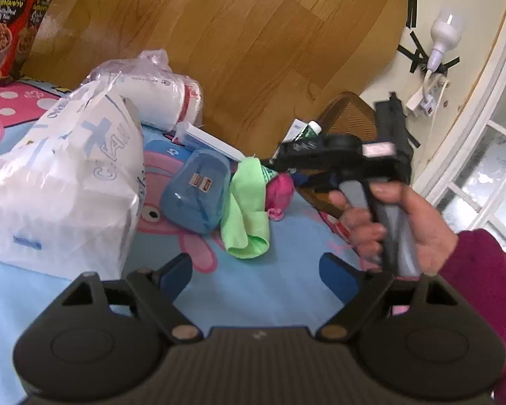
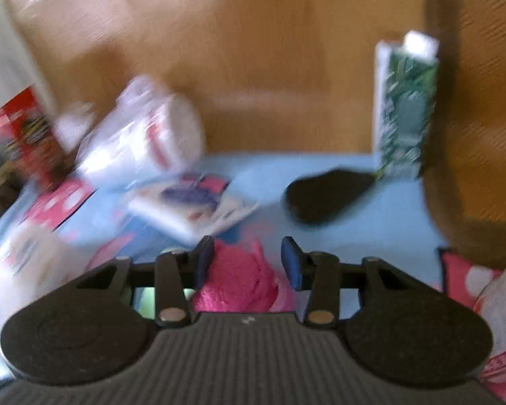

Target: Organize soft objects

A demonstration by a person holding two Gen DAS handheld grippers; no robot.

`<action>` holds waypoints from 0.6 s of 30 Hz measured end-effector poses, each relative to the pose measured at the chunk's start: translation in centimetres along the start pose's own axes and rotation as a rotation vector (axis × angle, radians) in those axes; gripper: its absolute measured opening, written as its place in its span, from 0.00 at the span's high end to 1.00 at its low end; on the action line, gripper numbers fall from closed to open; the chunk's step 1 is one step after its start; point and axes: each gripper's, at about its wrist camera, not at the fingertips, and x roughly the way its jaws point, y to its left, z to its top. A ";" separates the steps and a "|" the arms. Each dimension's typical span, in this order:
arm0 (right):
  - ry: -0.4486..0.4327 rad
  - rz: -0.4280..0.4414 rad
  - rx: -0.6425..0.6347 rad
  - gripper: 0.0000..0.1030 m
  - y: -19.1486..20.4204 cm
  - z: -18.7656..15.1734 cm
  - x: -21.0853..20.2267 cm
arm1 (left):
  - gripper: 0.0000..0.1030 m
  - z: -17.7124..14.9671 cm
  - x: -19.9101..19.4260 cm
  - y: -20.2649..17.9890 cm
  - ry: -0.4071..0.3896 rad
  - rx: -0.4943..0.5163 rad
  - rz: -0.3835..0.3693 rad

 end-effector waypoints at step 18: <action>-0.077 -0.327 0.252 0.24 -3.5 3.4 5.0 | 0.12 -0.1 -0.5 -0.1 -0.026 -0.002 -0.031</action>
